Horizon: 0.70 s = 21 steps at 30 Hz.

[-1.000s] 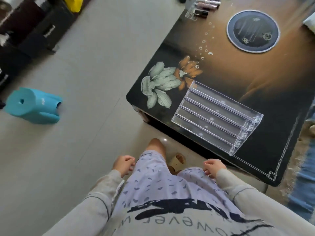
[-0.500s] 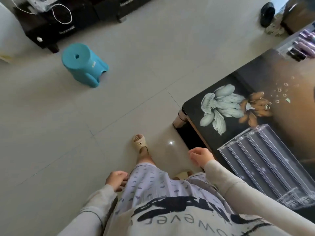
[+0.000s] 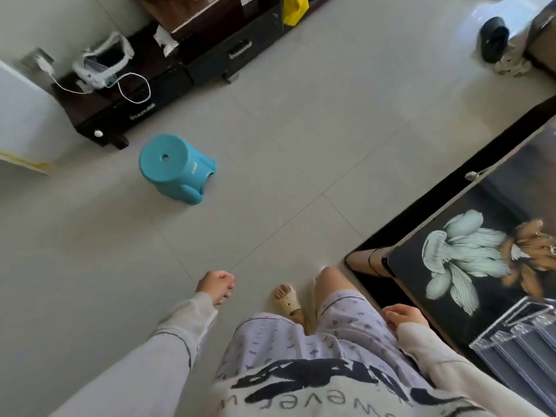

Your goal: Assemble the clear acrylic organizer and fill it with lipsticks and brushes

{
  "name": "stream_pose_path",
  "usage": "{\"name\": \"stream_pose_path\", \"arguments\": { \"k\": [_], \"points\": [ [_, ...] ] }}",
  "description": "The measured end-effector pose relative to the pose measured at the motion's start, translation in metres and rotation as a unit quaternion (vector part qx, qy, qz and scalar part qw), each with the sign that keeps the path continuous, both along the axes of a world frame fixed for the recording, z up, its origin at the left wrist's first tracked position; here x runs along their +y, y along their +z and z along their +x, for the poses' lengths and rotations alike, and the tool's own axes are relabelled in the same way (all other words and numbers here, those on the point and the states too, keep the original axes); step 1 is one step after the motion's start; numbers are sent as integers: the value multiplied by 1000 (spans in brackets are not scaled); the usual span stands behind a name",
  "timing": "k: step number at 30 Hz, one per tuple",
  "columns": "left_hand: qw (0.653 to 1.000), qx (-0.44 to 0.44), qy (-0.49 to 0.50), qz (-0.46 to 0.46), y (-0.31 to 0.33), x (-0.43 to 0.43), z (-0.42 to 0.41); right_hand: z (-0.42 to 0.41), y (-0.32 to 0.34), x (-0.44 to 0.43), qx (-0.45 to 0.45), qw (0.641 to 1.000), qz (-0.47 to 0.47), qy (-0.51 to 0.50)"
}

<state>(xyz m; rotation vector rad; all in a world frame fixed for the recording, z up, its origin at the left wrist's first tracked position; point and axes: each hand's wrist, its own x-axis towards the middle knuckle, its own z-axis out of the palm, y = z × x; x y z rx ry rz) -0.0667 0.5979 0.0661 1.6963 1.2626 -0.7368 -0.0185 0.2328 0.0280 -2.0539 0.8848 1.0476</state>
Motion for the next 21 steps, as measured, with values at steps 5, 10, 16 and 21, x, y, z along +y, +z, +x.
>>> {"name": "stream_pose_path", "arguments": {
  "k": [5,10,16,21],
  "points": [
    [999,-24,-34,-4,1,23,79,49,4,29,18,1000,14,11],
    [998,4,-65,-19,-12,31,142,125,1,56,14,1000,24,-3],
    [991,50,-117,-33,-10,26,217,232,16,66,-23,991,56,-122],
    [978,42,-205,-19,-9,32,307,299,36,66,-47,982,76,-168]
  ]
}}
